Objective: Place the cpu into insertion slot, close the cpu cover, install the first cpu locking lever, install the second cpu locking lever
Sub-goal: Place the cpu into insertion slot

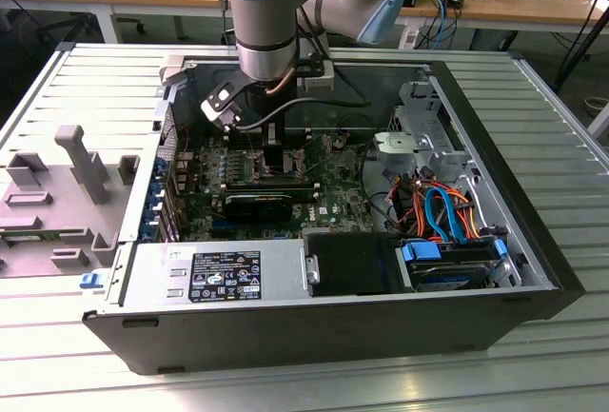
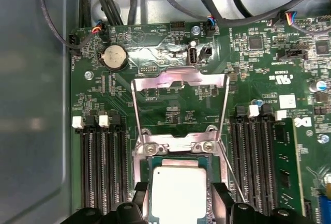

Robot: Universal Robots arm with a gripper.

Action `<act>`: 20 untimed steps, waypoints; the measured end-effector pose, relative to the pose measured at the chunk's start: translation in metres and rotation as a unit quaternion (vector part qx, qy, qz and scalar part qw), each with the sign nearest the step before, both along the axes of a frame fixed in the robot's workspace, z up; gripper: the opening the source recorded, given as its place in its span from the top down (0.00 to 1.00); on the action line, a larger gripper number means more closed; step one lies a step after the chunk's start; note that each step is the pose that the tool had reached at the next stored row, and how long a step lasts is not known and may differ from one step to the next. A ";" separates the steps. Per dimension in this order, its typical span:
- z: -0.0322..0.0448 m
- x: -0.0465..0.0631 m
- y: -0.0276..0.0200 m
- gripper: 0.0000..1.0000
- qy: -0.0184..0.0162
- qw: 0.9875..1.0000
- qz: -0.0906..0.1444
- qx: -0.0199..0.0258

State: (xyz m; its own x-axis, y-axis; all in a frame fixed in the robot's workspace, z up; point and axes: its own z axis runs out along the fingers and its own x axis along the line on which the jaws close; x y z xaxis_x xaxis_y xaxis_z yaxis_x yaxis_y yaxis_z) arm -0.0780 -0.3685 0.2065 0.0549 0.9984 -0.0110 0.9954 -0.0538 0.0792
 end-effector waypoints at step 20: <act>-0.0070 0.000 -0.0002 0.42 0.000 1.000 -0.004 0.002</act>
